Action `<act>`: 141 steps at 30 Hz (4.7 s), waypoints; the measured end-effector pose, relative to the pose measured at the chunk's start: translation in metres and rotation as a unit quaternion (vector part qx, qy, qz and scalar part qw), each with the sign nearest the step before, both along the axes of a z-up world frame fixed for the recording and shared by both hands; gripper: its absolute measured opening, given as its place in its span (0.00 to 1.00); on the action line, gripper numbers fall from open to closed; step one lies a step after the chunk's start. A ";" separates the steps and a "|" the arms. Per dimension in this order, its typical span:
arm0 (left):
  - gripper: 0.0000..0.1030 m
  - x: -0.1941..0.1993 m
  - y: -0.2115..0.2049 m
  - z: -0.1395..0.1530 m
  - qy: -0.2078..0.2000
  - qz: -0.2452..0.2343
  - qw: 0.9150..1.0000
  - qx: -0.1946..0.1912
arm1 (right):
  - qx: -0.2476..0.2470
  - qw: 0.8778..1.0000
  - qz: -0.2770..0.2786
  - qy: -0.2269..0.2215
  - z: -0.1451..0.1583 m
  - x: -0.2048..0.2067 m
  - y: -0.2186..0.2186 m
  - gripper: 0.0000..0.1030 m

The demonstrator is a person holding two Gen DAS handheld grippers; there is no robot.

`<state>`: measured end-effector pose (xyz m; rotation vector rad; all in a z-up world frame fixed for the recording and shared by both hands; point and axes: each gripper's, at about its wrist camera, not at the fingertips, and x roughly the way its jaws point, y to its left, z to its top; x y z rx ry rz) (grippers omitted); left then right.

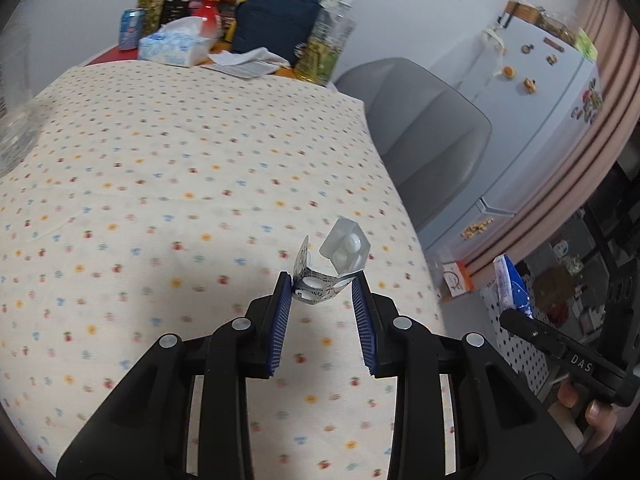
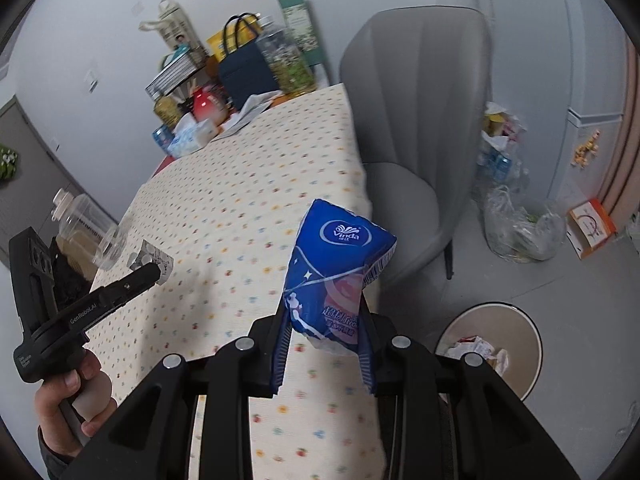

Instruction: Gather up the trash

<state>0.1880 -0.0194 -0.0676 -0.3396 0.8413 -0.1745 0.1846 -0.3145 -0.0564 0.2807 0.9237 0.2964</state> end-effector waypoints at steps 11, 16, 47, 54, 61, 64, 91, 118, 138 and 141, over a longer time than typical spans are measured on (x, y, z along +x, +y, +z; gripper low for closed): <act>0.30 0.020 -0.072 -0.016 0.019 -0.063 0.998 0.016 | 0.010 0.997 -0.078 0.027 -0.035 -0.003 -0.079 0.30; 0.30 0.028 -0.103 -0.026 0.031 -0.084 0.996 0.023 | 0.018 0.994 -0.099 0.044 -0.056 -0.001 -0.102 0.30; 0.31 0.037 -0.259 -0.053 0.064 -0.217 0.972 0.068 | 0.057 0.968 -0.231 0.082 -0.121 -0.033 -0.235 0.75; 0.81 0.035 -0.308 -0.057 0.067 -0.257 0.960 0.086 | 0.053 0.960 -0.269 0.062 -0.106 -0.053 -0.273 0.76; 0.92 0.035 -0.301 -0.048 0.060 -0.229 0.967 0.093 | 0.060 0.960 -0.268 0.060 -0.104 -0.057 -0.277 0.78; 0.94 0.034 -0.285 -0.043 0.057 -0.210 0.972 0.088 | 0.056 0.963 -0.259 0.054 -0.099 -0.055 -0.267 0.85; 0.94 -0.017 -0.143 0.073 -0.068 -0.061 0.992 0.084 | -0.065 0.980 -0.185 -0.032 0.031 -0.077 -0.158 0.92; 0.94 -0.145 -0.035 0.163 -0.155 0.036 0.981 0.110 | -0.093 0.986 -0.084 -0.113 0.121 -0.138 -0.049 0.92; 0.94 -0.209 -0.005 0.167 -0.167 0.078 0.975 0.125 | -0.093 0.984 -0.026 -0.153 0.133 -0.169 -0.008 0.92; 0.94 -0.209 -0.004 0.167 -0.166 0.080 0.975 0.125 | -0.092 0.984 -0.026 -0.151 0.131 -0.168 -0.008 0.92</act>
